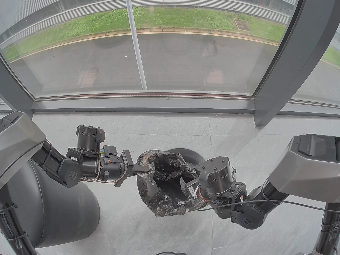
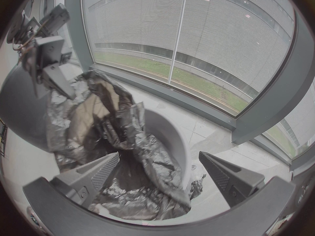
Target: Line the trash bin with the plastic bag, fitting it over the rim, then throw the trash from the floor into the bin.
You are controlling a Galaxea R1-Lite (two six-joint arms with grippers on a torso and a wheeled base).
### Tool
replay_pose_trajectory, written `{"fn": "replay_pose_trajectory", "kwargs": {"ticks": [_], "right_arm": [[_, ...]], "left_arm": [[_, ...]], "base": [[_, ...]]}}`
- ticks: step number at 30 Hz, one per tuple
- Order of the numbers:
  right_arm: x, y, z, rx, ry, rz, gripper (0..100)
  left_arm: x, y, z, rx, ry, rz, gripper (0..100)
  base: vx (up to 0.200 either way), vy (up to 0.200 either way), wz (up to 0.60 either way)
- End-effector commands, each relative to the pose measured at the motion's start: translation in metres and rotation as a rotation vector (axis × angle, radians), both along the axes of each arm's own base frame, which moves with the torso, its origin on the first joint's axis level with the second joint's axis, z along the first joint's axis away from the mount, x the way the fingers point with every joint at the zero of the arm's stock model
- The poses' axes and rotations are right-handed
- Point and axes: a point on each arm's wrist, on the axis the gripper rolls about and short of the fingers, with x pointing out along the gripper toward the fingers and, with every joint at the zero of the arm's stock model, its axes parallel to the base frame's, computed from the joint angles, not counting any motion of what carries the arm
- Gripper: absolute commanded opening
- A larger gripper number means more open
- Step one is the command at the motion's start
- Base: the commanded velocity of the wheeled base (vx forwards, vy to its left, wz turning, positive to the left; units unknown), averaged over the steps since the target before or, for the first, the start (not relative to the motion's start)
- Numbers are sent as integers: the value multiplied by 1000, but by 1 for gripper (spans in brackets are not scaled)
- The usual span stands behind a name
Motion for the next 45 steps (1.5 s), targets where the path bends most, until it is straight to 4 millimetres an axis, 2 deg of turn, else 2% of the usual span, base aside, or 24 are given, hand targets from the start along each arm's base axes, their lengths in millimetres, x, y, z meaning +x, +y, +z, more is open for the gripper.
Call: {"fn": "replay_pose_trajectory", "kwargs": {"ticks": [1, 4, 6, 9, 16, 21, 24, 34, 45], "right_arm": [[27, -4, -24, -27, 1, -46, 100], [41, -10, -19, -33, -26, -71, 100], [42, -11, -17, -34, -32, -75, 100], [54, -18, 1, -48, -85, -87, 100], [60, -20, 14, -40, -122, -97, 100], [75, -25, 27, -22, -167, -129, 100], [83, -31, 27, -31, -173, -147, 100], [90, -38, 18, -37, -160, -164, 100], [95, -42, 11, -34, -167, -174, 100]], "left_arm": [[0, 0, 0, 0, -1, -1, 0], [0, 0, 0, 1, -1, 1, 0], [0, 0, 0, 0, -1, -1, 0], [0, 0, 0, 1, -1, 1, 0], [0, 0, 0, 1, -2, 1, 0], [0, 0, 1, 2, -10, 1, 0], [1, 0, 2, 3, -15, 2, 0], [10, 3, 3, -8, -68, 9, 0], [24, 11, -26, 30, -66, 15, 0]], "base": [[0, 0, 0], [0, 0, 0], [0, 0, 0], [0, 0, 0], [0, 0, 0], [0, 0, 0], [0, 0, 0], [0, 0, 0], [0, 0, 0]]}}
